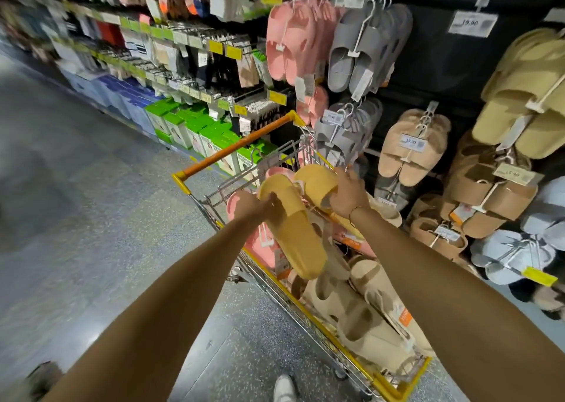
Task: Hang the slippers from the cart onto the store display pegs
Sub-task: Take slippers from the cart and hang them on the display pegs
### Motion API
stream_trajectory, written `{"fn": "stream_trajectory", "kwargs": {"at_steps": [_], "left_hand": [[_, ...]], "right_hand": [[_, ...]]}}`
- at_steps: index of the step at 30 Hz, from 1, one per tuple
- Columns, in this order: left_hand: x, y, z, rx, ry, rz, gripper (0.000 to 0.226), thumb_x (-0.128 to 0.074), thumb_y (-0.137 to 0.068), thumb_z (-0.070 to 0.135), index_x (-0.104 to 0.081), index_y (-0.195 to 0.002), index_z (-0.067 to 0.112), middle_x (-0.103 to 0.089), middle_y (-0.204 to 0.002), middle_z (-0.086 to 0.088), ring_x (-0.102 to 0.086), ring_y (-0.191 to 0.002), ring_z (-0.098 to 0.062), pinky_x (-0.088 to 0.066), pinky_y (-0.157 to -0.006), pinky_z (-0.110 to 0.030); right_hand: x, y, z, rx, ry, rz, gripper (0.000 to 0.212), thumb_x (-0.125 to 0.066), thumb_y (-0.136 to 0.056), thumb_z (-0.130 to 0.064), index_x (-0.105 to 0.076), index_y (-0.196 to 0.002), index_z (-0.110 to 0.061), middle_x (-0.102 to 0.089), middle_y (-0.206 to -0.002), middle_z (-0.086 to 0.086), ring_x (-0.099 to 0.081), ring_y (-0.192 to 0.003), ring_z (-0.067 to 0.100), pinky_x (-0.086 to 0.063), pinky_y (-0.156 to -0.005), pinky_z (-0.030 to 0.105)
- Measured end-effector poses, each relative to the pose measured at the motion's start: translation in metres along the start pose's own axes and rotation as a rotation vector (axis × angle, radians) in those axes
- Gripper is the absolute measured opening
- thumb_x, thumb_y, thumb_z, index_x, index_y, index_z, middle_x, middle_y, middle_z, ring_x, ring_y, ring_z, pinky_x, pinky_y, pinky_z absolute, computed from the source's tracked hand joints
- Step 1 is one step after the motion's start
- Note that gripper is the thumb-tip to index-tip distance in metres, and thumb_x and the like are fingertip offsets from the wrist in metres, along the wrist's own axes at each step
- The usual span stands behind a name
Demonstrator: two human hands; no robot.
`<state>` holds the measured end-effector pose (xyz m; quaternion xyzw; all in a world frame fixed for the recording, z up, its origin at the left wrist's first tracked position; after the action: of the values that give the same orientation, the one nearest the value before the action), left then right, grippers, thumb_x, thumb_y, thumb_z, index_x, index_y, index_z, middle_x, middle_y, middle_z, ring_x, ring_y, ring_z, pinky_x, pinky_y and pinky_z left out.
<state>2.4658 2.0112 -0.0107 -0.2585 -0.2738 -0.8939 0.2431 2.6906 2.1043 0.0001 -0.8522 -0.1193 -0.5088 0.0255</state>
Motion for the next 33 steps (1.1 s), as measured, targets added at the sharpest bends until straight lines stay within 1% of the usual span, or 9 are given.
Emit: {"fn": "stream_trajectory", "kwargs": {"at_steps": [2, 4, 11, 15, 18, 22, 27, 30, 33], "left_hand": [[-0.001, -0.006, -0.012, 0.035, 0.144, -0.033, 0.039, -0.062, -0.097, 0.033, -0.064, -0.107, -0.005, -0.06, -0.091, -0.014, -0.055, -0.072, -0.021, -0.044, -0.057, -0.027], [-0.003, -0.006, -0.017, 0.089, 0.243, -0.058, 0.03, -0.058, -0.1, 0.028, -0.065, -0.102, -0.001, -0.062, -0.085, -0.012, -0.055, -0.07, -0.02, -0.042, -0.055, -0.028], [-0.016, -0.003, -0.009, 0.242, 0.509, -0.15, 0.027, -0.068, -0.093, 0.015, -0.061, -0.11, -0.005, -0.062, -0.101, -0.01, -0.064, -0.098, -0.027, -0.054, -0.078, -0.032], [-0.013, -0.011, 0.024, 0.08, 0.477, -0.104, 0.027, -0.069, -0.093, 0.021, -0.067, -0.11, 0.001, -0.067, -0.086, -0.012, -0.063, -0.075, -0.025, -0.056, -0.072, -0.034], [-0.004, -0.011, 0.066, -0.036, 0.448, -0.062, 0.024, -0.061, -0.097, 0.027, -0.062, -0.109, 0.006, -0.065, -0.089, -0.014, -0.061, -0.077, -0.026, -0.057, -0.077, -0.044], [-0.006, -0.011, 0.12, -0.122, 0.51, -0.088, 0.031, -0.052, -0.091, 0.027, -0.063, -0.107, 0.002, -0.057, -0.078, -0.013, -0.051, -0.06, -0.022, -0.042, -0.048, -0.024], [-0.029, 0.017, 0.185, -0.179, 0.609, -0.267, 0.025, -0.047, -0.099, 0.027, -0.059, -0.119, 0.017, -0.063, -0.115, -0.009, -0.06, -0.104, -0.03, -0.053, -0.082, -0.039], [-0.046, 0.043, 0.221, -0.297, 0.574, -0.323, 0.028, -0.046, -0.101, 0.022, -0.059, -0.123, 0.01, -0.06, -0.116, -0.01, -0.056, -0.102, -0.026, -0.05, -0.096, -0.04], [-0.066, 0.063, 0.247, -0.314, 0.591, -0.339, 0.012, -0.049, -0.103, 0.018, -0.059, -0.097, 0.016, -0.061, -0.096, -0.009, -0.055, -0.094, -0.027, -0.045, -0.088, -0.036]], "right_hand": [[0.003, -0.007, -0.004, 0.022, 0.159, -0.024, 0.068, -0.058, -0.088, -0.016, -0.033, -0.151, -0.023, -0.044, -0.145, 0.017, -0.039, -0.129, 0.043, -0.041, -0.103, 0.047], [0.005, -0.015, -0.005, 0.036, 0.284, -0.002, 0.065, -0.056, -0.09, -0.013, -0.036, -0.151, -0.024, -0.047, -0.144, 0.015, -0.039, -0.13, 0.04, -0.04, -0.103, 0.045], [0.015, -0.02, 0.004, 0.161, 0.536, 0.067, 0.04, -0.044, -0.096, -0.008, -0.058, -0.131, -0.023, -0.047, -0.143, 0.005, -0.05, -0.128, 0.029, -0.045, -0.1, 0.048], [0.037, -0.01, 0.009, 0.174, 0.444, 0.121, 0.039, -0.041, -0.099, -0.013, -0.059, -0.131, -0.027, -0.052, -0.137, 0.002, -0.063, -0.111, 0.032, -0.054, -0.082, 0.044], [0.063, -0.002, 0.014, 0.139, 0.317, 0.211, 0.04, -0.042, -0.101, -0.021, -0.052, -0.139, -0.028, -0.047, -0.14, 0.004, -0.065, -0.103, 0.036, -0.053, -0.076, 0.045], [0.102, 0.013, 0.023, 0.124, 0.053, 0.46, 0.029, -0.048, -0.099, -0.03, -0.055, -0.124, -0.019, -0.053, -0.121, 0.007, -0.058, -0.101, 0.031, -0.05, -0.078, 0.044], [0.141, 0.035, 0.051, -0.013, -0.591, 0.615, 0.02, -0.056, -0.094, -0.038, -0.053, -0.103, -0.02, -0.051, -0.098, 0.003, -0.052, -0.086, 0.019, -0.048, -0.077, 0.043], [0.155, 0.051, 0.07, -0.154, -0.879, 0.543, 0.04, -0.06, -0.091, -0.05, -0.053, -0.119, -0.023, -0.062, -0.106, 0.002, -0.062, -0.097, 0.02, -0.054, -0.081, 0.042], [0.172, 0.067, 0.086, -0.274, -1.061, 0.404, 0.036, -0.064, -0.096, -0.032, -0.05, -0.125, -0.017, -0.062, -0.103, 0.0, -0.062, -0.089, 0.014, -0.053, -0.064, 0.024]]}}
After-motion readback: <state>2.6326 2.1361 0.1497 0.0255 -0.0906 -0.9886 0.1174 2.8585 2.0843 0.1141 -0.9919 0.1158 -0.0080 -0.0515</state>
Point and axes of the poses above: each hand's wrist, its own y-axis away from the middle knuckle, its own x-axis out of the back of the hand, z = x × y, the point moved 4 cm from there along -y, towards the middle knuckle
